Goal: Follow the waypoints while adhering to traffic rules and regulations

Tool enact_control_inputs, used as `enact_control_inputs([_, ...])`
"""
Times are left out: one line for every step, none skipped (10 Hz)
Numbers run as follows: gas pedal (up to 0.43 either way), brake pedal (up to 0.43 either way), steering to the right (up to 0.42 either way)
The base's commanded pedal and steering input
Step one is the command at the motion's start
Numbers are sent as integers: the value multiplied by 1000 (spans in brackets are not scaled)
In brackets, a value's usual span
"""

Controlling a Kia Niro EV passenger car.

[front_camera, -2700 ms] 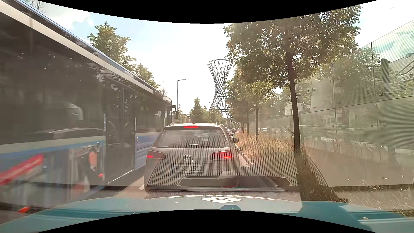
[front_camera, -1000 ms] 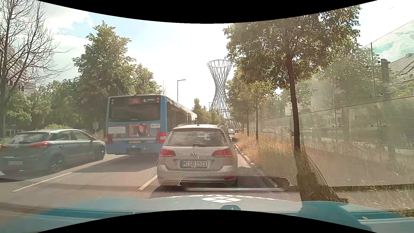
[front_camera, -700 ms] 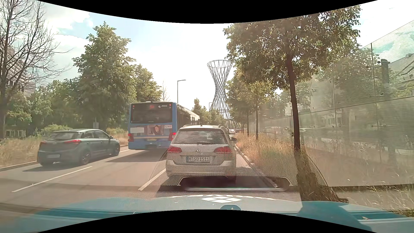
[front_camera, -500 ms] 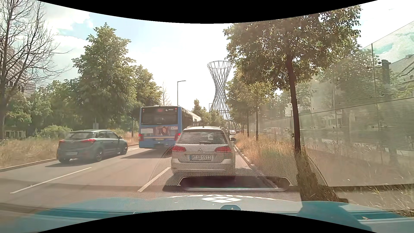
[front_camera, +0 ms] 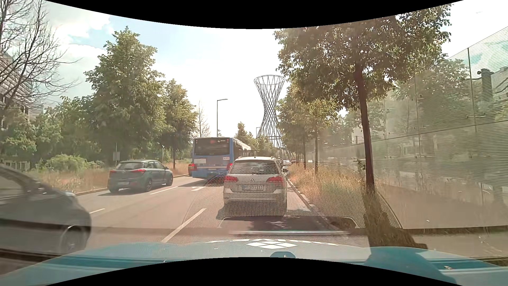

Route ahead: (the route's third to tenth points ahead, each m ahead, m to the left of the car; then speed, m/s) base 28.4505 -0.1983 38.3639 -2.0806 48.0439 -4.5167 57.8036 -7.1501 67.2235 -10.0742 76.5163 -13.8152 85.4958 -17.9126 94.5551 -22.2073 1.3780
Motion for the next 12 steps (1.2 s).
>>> enact_control_inputs([398, 0, 5])
enact_control_inputs([409, 0, 6])
enact_control_inputs([441, 0, 6])
enact_control_inputs([469, 0, 5])
enact_control_inputs([500, 0, 5])
enact_control_inputs([512, 0, 5])
enact_control_inputs([520, 0, 5])
enact_control_inputs([531, 0, 5])
enact_control_inputs([531, 0, 5])
enact_control_inputs([520, 0, 5])
enact_control_inputs([520, 0, 5])
enact_control_inputs([488, 0, 5])
